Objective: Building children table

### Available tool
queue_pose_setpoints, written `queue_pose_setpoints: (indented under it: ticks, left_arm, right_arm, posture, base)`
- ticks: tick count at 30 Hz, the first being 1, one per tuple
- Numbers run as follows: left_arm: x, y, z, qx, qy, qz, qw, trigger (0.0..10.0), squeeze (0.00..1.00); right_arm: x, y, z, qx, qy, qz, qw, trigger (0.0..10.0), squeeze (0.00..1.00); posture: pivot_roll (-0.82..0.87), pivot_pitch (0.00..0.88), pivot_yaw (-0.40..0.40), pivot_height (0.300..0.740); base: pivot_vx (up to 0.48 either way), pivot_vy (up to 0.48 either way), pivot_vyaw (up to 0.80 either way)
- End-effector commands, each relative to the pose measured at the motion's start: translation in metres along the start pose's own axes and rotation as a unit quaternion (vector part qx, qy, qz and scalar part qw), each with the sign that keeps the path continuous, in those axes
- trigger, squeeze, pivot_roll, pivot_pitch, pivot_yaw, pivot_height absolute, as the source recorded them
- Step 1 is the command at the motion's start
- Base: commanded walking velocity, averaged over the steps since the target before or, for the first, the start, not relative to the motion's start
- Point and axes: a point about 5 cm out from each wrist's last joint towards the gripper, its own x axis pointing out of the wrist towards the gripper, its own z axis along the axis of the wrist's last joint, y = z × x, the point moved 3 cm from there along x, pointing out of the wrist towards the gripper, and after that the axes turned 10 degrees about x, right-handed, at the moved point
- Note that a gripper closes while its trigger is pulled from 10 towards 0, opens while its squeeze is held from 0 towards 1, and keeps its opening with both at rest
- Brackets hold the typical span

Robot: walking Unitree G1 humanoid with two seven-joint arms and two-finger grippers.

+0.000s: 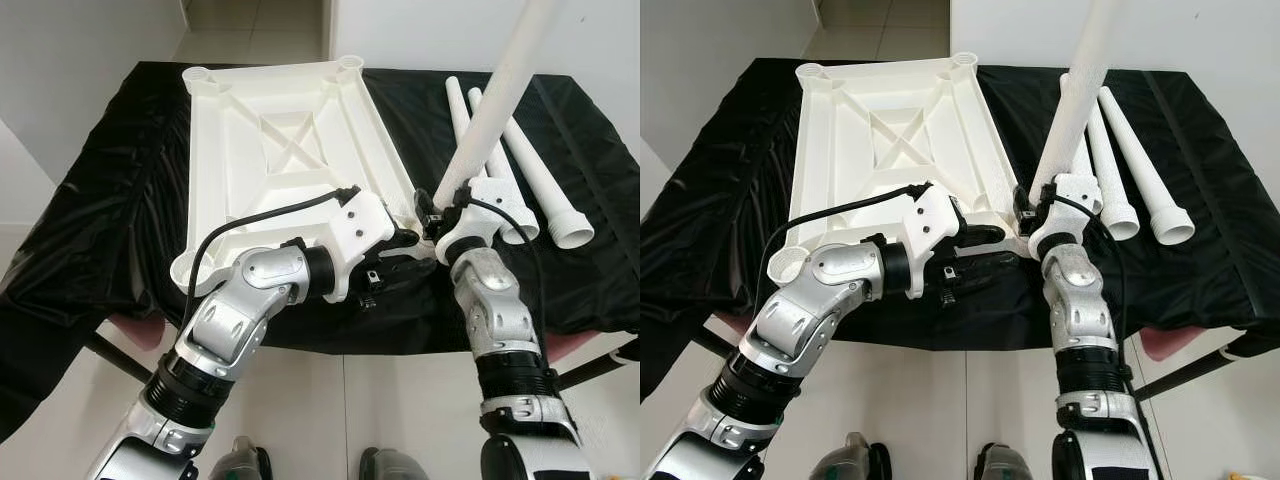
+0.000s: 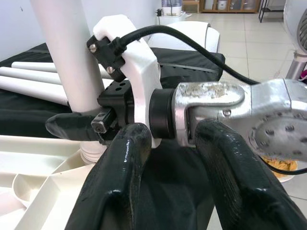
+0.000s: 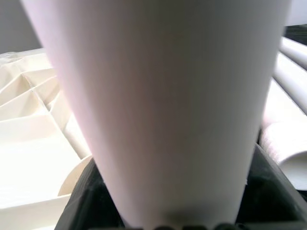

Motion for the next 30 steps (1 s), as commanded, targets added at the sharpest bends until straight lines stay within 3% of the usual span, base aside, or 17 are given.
queue_pose_setpoints:
  ticks: [1,3,8,19,20,30]
  left_arm:
    - [0.000,0.002,-0.001,0.004,0.005,0.012,1.000,10.0,0.00]
    - [0.000,0.002,-0.001,0.004,0.005,0.009,1.000,10.0,0.00]
    - [0.000,0.001,-0.001,0.004,0.005,0.008,1.000,10.0,0.00]
    - [0.000,0.001,0.000,0.003,0.004,0.008,1.000,10.0,0.00]
    - [0.000,0.001,0.000,0.004,0.005,0.009,1.000,10.0,0.00]
    - [-0.001,0.002,0.000,0.004,0.004,0.009,1.000,10.0,0.00]
  right_arm:
    - [-0.004,-0.005,-0.007,-0.001,0.009,-0.030,1.000,10.0,0.00]
    - [-0.011,-0.006,-0.011,0.000,0.010,-0.091,0.996,10.0,0.00]
    - [-0.016,-0.007,-0.011,0.006,0.004,-0.154,0.988,10.0,0.00]
    - [-0.012,-0.010,-0.005,0.000,-0.004,-0.134,0.991,10.0,0.00]
    - [-0.012,-0.008,-0.003,0.006,-0.009,-0.126,0.992,10.0,1.00]
    - [-0.013,0.008,0.000,0.035,-0.017,-0.070,0.997,10.0,1.00]
  posture:
    - [-0.06,0.063,0.052,0.740]
    - [-0.06,0.062,0.053,0.740]
    - [-0.06,0.058,0.053,0.740]
    - [-0.06,0.065,0.053,0.740]
    - [-0.06,0.066,0.055,0.740]
    - [-0.06,0.067,0.059,0.740]
  base:
    - [0.000,0.000,0.00]
    - [0.000,0.000,0.00]
    - [0.000,0.000,0.00]
    - [0.000,0.000,0.00]
    - [0.000,0.000,0.00]
    - [0.000,0.000,0.00]
